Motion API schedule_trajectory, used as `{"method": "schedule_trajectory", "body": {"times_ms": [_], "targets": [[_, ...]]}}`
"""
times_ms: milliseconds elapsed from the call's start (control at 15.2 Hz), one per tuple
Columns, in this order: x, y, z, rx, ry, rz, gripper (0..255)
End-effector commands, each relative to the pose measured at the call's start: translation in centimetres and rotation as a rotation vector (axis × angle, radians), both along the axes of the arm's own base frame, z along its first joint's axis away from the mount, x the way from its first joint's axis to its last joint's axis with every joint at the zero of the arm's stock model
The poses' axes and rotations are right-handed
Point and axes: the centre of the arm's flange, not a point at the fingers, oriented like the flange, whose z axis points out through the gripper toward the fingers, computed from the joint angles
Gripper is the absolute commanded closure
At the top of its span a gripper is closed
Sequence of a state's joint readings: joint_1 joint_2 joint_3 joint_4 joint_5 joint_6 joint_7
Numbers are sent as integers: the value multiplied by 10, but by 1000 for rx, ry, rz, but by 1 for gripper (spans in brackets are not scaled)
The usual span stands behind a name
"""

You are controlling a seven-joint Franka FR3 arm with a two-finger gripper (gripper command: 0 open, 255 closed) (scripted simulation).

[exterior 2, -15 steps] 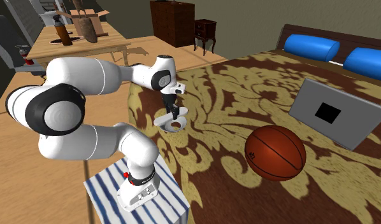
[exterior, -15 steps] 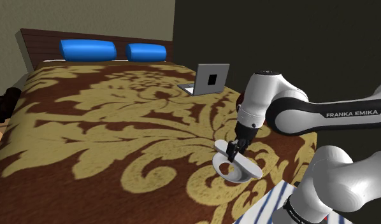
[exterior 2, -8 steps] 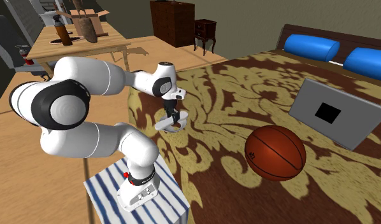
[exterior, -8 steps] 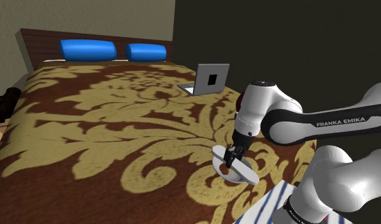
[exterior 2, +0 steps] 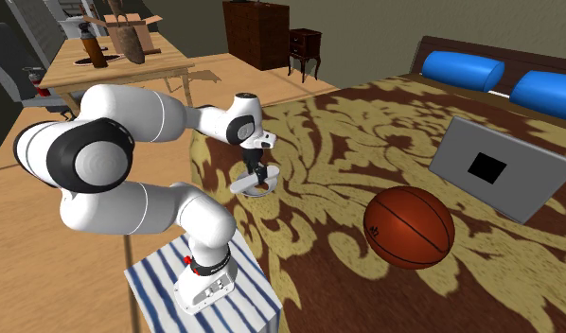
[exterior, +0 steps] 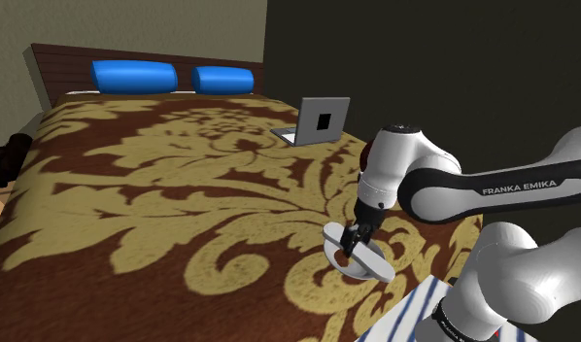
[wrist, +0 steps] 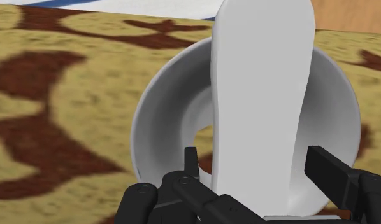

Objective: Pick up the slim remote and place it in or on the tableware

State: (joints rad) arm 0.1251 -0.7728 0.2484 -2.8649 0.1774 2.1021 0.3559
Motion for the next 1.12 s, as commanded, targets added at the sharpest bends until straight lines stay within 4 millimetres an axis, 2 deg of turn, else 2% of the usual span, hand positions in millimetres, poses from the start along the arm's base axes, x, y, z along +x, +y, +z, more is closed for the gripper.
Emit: {"method": "schedule_trajectory", "body": {"times_ms": [0,264,528,1056], "targets": [[0,0,-1,0,2,0,0],[0,0,0,0,2,0,0],[0,1,50,0,2,0,0],[0,1,50,0,2,0,0]]}}
